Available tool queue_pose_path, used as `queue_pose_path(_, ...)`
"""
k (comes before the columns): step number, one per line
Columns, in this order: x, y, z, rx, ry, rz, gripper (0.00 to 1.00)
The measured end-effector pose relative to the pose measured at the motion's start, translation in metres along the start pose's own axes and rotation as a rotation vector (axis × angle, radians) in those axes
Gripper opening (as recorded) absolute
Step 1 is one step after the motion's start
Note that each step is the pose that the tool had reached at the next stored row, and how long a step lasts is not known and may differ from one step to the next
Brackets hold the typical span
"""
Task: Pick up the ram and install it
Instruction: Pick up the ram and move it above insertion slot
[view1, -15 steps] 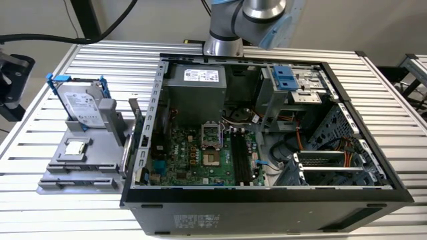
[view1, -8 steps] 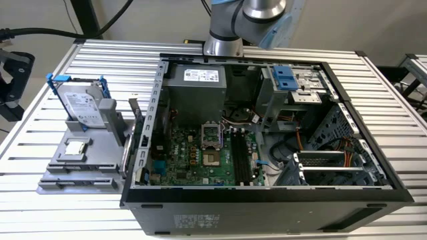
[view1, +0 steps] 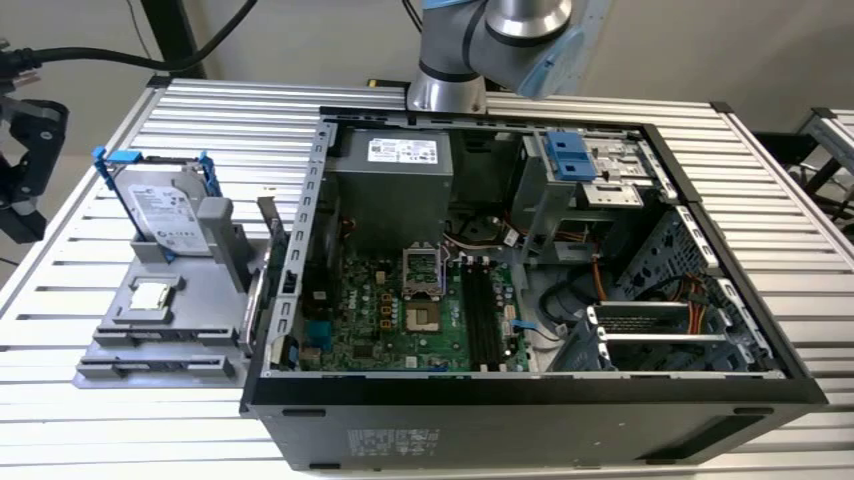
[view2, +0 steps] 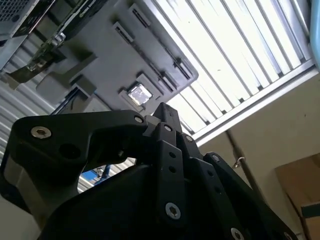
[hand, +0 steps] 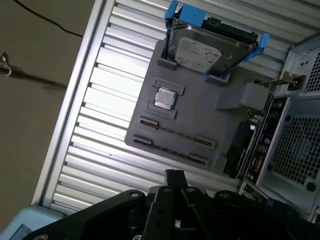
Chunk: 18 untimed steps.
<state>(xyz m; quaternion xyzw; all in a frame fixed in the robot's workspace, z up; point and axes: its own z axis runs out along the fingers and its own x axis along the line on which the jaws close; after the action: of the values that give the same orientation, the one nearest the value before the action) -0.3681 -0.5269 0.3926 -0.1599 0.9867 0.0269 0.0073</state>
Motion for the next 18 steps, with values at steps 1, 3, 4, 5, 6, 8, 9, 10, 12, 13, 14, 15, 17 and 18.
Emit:
queue_pose_path(1, 0.0000, 0.0000, 0.0000, -0.0001, 0.0004, -0.008, 0.00)
queue_pose_path(3, 0.0000, 0.0000, 0.0000, -0.0004, 0.0011, -0.022, 0.00)
queue_pose_path(4, 0.0000, 0.0000, 0.0000, -0.0006, 0.0015, -0.029, 0.00)
queue_pose_path(5, 0.0000, 0.0000, 0.0000, -0.0008, 0.0018, -0.035, 0.00)
queue_pose_path(6, 0.0000, 0.0000, 0.0000, -0.0009, 0.0021, -0.042, 0.00)
queue_pose_path(8, 0.0000, 0.0000, 0.0000, -0.0012, 0.0029, -0.056, 0.00)
queue_pose_path(9, 0.0000, 0.0000, 0.0000, -0.0014, 0.0032, -0.062, 0.00)
queue_pose_path(10, 0.0000, 0.0000, 0.0000, -0.0016, 0.0035, -0.069, 0.00)
queue_pose_path(12, 0.0000, 0.0000, 0.0000, -0.0017, 0.0043, -0.083, 0.00)
queue_pose_path(13, 0.0000, 0.0000, 0.0000, -0.0017, 0.0047, -0.090, 0.00)
queue_pose_path(14, 0.0000, 0.0000, 0.0001, -0.0018, 0.0051, -0.096, 0.00)
queue_pose_path(15, 0.0000, 0.0000, 0.0001, -0.0017, 0.0055, -0.103, 0.00)
queue_pose_path(17, 0.0000, 0.0000, 0.0001, -0.0015, 0.0065, -0.118, 0.00)
queue_pose_path(18, 0.0000, 0.0000, 0.0001, -0.0015, 0.0070, -0.126, 0.00)
